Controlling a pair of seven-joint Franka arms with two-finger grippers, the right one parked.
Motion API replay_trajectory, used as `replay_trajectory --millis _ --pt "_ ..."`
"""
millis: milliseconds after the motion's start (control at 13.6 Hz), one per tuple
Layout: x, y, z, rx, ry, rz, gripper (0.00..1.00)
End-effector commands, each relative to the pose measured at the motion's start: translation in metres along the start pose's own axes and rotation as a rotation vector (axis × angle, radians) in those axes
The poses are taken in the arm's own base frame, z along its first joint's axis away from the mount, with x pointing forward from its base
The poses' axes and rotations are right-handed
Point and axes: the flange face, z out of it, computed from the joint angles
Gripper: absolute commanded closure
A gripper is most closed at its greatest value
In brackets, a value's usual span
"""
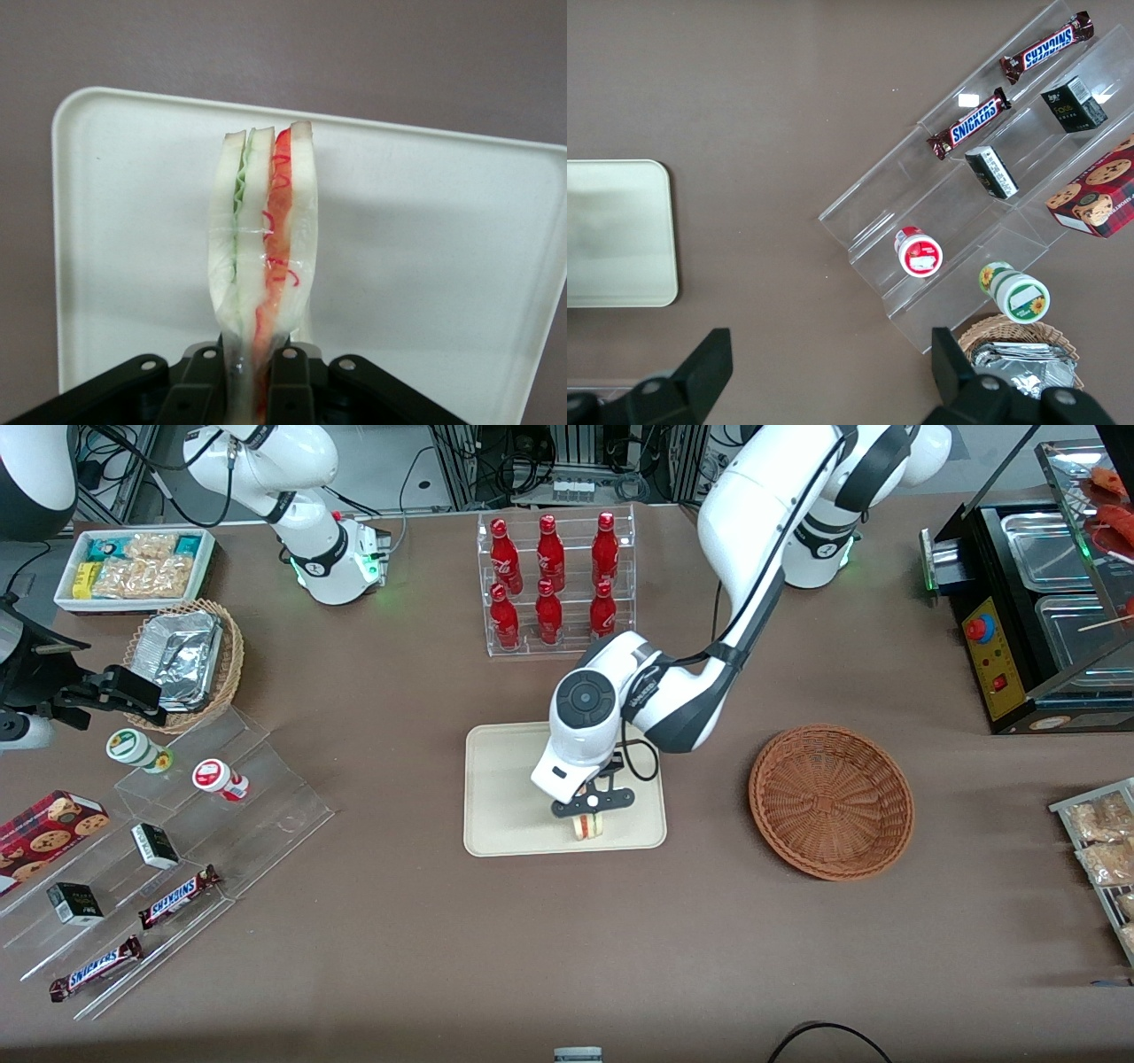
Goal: Place sandwich from basket to tray
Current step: 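Lower the sandwich onto the tray and open the left gripper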
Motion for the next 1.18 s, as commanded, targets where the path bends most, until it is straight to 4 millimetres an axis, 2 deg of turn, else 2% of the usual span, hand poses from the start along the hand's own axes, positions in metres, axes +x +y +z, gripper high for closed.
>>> replay_trajectory --millis 0,74,294,441,882,956,1029,1103 --pt "-0.006 0.011 0.005 0.007 -0.01 -0.013 1.0" --pt "-0.016 0.017 0.008 0.01 -0.017 -0.001 1.0" --pt "-0.02 0.017 0.013 0.018 -0.054 -0.01 1.0" --pt "-0.033 0.025 0.025 0.019 -0.076 -0.02 1.0" --pt "-0.03 0.026 0.046 0.014 -0.058 -0.066 1.0" --pt "-0.029 0.027 0.049 0.008 -0.054 -0.084 0.69" --pt "-0.029 0.028 0.049 0.005 -0.048 -0.092 0.23" --pt "-0.029 0.028 0.047 0.003 -0.045 -0.091 0.0"
